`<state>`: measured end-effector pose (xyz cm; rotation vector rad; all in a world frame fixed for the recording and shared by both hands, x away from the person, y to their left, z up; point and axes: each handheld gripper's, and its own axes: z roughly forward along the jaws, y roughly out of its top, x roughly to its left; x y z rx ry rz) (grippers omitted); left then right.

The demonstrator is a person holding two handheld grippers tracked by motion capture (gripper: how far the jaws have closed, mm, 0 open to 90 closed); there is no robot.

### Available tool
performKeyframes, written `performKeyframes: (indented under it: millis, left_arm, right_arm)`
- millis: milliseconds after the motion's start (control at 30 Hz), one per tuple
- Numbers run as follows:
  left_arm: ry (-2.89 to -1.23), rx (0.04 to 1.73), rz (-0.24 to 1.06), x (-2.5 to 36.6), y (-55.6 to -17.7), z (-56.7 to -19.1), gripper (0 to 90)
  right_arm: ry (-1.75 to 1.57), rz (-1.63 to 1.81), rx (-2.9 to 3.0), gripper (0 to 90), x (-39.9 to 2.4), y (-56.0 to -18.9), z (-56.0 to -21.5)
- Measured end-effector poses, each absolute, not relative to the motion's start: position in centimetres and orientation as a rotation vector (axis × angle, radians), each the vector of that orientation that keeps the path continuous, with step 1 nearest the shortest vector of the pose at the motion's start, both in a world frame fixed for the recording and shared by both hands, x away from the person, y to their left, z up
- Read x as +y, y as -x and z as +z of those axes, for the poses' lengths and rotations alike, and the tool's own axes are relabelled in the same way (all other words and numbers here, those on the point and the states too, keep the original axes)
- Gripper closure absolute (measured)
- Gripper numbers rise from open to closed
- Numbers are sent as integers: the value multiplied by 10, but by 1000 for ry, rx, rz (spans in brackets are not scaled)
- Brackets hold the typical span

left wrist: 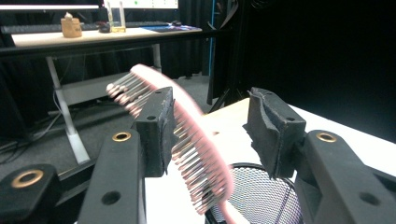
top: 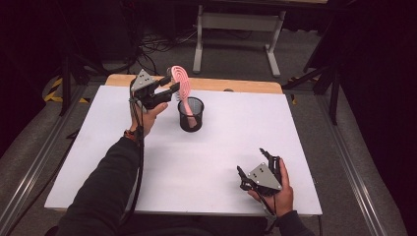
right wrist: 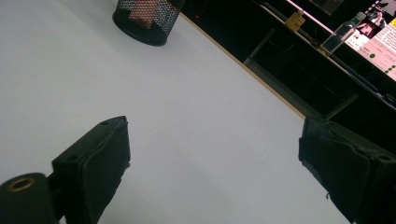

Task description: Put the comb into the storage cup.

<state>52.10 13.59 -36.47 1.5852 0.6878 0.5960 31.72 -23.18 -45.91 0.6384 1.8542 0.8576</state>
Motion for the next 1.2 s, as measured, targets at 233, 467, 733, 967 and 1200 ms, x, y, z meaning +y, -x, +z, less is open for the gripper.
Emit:
performKeyframes:
  millis: [233,467,733,967,1200]
  left_arm:
    - [-1603,665,627,134,-516,-360,513]
    - [-1620,642,642,131,-512,-357,505]
    - [-1612,624,655,130,-508,-355,479]
    - [-1631,614,666,127,-504,-355,429]
    - [-1647,606,663,123,-503,-354,338]
  right_arm:
    - [-637,858,1852,97,-232,-317,-459]
    - [-635,856,1853,97,-231,-317,-459]
    - [-637,857,1850,97,-231,-317,-458]
    - [-633,855,1851,96,-231,-316,-459]
    - [-634,854,1853,96,-231,-317,-459]
